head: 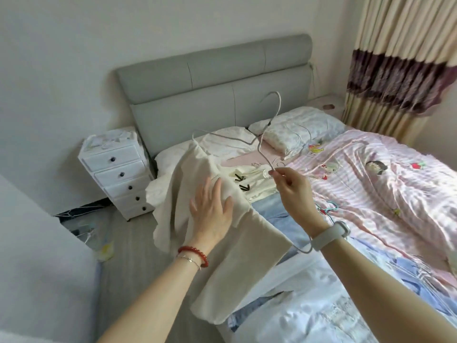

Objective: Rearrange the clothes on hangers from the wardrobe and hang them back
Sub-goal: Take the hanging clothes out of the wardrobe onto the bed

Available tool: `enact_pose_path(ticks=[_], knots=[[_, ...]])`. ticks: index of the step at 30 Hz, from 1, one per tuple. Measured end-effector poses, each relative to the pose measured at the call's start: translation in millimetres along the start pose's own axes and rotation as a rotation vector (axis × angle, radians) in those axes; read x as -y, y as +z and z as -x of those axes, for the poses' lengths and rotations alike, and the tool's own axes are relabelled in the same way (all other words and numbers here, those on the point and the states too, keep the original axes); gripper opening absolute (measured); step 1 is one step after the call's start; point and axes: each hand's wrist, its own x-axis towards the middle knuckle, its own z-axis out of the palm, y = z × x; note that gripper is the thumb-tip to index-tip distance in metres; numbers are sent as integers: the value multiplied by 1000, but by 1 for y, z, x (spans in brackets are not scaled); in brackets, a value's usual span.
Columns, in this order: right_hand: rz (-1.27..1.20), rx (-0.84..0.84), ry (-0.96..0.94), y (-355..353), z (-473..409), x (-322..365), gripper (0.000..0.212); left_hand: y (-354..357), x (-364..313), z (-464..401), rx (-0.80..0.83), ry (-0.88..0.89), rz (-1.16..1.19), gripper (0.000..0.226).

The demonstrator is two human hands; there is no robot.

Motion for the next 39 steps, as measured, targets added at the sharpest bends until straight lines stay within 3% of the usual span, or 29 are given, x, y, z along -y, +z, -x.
enact_pose_path(ticks=[11,15,22,25,29,34,39], knots=[[282,-212,490,-69,-111,-261,42,209,-28,-80,546,-83,-182,58],[372,-130,586,-77,-124,-334,27,276,-15,-85,665,-90,-265,62],[423,74,645,-70,-113,-421,24,332,10,-87,795,-116,-379,65],[530,193,725,-64,-97,-436,38,337,14,-91,843,-122,-356,65],[603,191,567,-49,-84,-413,51,329,11,-96,790,-103,-255,59],[665,256,279,-15,-60,-358,58,289,15,-91,505,-23,-281,52],[629,360,138,15,-26,-277,53,217,43,-62,263,3,-271,50]])
